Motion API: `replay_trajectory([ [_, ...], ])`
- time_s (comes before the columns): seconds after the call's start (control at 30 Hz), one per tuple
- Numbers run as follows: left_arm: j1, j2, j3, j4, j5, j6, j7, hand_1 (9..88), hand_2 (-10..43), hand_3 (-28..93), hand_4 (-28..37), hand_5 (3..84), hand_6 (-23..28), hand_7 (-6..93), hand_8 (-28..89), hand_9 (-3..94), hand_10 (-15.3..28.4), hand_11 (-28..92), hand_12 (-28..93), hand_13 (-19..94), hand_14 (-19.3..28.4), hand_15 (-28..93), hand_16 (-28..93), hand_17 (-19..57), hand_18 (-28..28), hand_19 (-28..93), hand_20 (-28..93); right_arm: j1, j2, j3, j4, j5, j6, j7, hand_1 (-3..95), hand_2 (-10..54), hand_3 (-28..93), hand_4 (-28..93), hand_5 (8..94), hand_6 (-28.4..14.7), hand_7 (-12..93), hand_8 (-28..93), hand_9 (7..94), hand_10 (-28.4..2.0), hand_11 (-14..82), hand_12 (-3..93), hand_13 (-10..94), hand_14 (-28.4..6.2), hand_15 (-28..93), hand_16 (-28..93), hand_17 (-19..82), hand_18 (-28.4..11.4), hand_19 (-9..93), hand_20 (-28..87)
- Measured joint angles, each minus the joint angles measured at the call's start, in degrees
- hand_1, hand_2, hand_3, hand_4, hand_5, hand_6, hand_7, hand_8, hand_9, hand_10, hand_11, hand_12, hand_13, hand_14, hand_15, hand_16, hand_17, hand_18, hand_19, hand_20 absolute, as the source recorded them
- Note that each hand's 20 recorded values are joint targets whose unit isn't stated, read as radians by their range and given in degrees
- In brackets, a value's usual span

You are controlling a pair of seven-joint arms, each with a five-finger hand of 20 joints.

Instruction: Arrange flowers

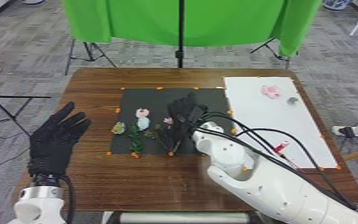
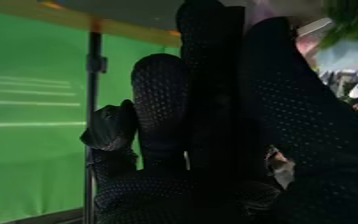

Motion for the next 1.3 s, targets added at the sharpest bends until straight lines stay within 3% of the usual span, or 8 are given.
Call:
replay_trajectory([
  [0.13, -0.05, -0.03, 0.00, 0.00, 0.00, 0.00, 0.02, 25.4, 9.2, 76, -20.3, 40.9, 11.0, 12.8, -8, 38.5, 20.9, 30, 13, 27, 26.2, 56, -8, -7.9, 23.3, 50, 25, -1.34, -0.02, 2.16, -1.27, 0.26, -3.63, -0.63, 39.1, -9.5, 81, -28, 64.4, 1.4, 15, -13, 71.1, -11.0, 34.6, 19.7, 59, -11.0, 81, 14, 21, -21.2, 93, 59],
  [0.27, 0.17, -0.03, -0.06, -0.02, -0.01, 0.03, 0.14, 25.4, 9.2, 76, -20.3, 40.9, 11.0, 12.8, -8, 38.7, 21.0, 30, 13, 27, 26.2, 56, -8, -7.8, 23.2, 50, 25, -3.24, 0.11, 5.43, -3.67, 0.39, -6.90, -1.74, 37.2, -9.5, 82, -28, 62.0, 0.5, 14, -13, 68.4, -12.1, 36.1, 17.7, 57, -12.0, 81, 13, 20, -21.4, 93, 59],
  [0.5, 0.44, -0.03, -0.04, -0.06, -0.07, 0.04, 0.44, 25.3, 9.1, 76, -20.4, 40.9, 11.0, 12.9, -8, 38.6, 20.9, 29, 13, 27, 26.2, 56, -8, -7.8, 23.2, 50, 25, -3.55, 3.24, 7.28, -8.94, 3.20, -5.79, -0.96, 35.6, -9.5, 82, -28, 58.5, -0.7, 14, -12, 61.1, -14.9, 28.7, 14.5, 52, -13.5, 79, 11, 20, -21.6, 93, 59],
  [0.67, 0.59, 0.00, -0.02, -0.11, -0.11, 0.15, 0.89, 25.3, 9.2, 76, -20.4, 40.9, 11.0, 12.9, -8, 38.6, 20.9, 29, 13, 27, 26.0, 56, -8, -7.8, 23.3, 50, 25, -3.94, 8.05, 12.13, -9.78, 13.33, 0.92, 7.53, 34.6, -9.5, 83, -28, 53.5, -2.0, 13, -12, 54.6, -17.4, 23.0, 13.6, 47, -15.1, 75, 8, 19, -21.5, 92, 58],
  [0.8, 0.92, -0.02, -0.03, -0.18, -0.11, 0.27, 1.12, 25.4, 9.2, 76, -20.4, 41.0, 11.0, 12.9, -8, 38.5, 20.9, 29, 13, 27, 26.1, 56, -8, -7.8, 23.3, 50, 25, -2.67, 14.17, 14.97, -5.72, 20.17, 6.22, 17.08, 34.0, -9.5, 83, -28, 48.1, -2.4, 13, -12, 49.0, -19.1, 20.2, 13.4, 43, -16.4, 74, 6, 18, -21.8, 91, 56],
  [0.93, 1.00, -0.68, 0.02, -0.23, 0.01, 0.20, 1.11, 25.3, 9.1, 76, -20.2, 41.0, 11.0, 12.8, -8, 38.5, 20.9, 30, 13, 27, 26.1, 56, -8, -7.8, 23.2, 50, 25, 2.19, 19.94, 12.71, 3.90, 23.74, 6.42, 22.93, 33.4, -9.5, 84, -28, 45.7, -2.0, 13, -12, 47.1, -19.1, 19.3, 13.3, 43, -16.0, 75, 5, 17, -21.9, 91, 55],
  [1.07, 0.64, -0.79, 0.66, -0.13, 0.00, 0.18, 1.15, 25.4, 9.1, 76, -20.3, 41.0, 11.0, 12.8, -8, 38.5, 20.9, 30, 13, 27, 26.2, 56, -8, -7.8, 23.2, 50, 25, 4.95, 22.11, 13.15, 10.83, 25.79, 2.45, 25.27, 33.4, -9.5, 83, -28, 45.5, -0.8, 14, -12, 47.1, -19.0, 18.9, 13.4, 43, -15.7, 76, 5, 17, -22.0, 91, 55],
  [1.3, -0.79, -0.77, 1.01, 0.53, -0.02, 0.18, 0.91, 25.4, 9.0, 76, -20.4, 41.0, 10.9, 13.0, -9, 38.5, 20.9, 30, 13, 27, 26.1, 56, -8, -7.8, 23.2, 50, 25, 4.28, 19.80, 18.29, 14.34, 25.62, -5.28, 25.55, 33.6, -9.5, 83, -28, 46.3, 1.6, 15, -13, 48.2, -18.6, 17.8, 13.1, 43, -15.6, 75, 4, 17, -22.4, 91, 55],
])
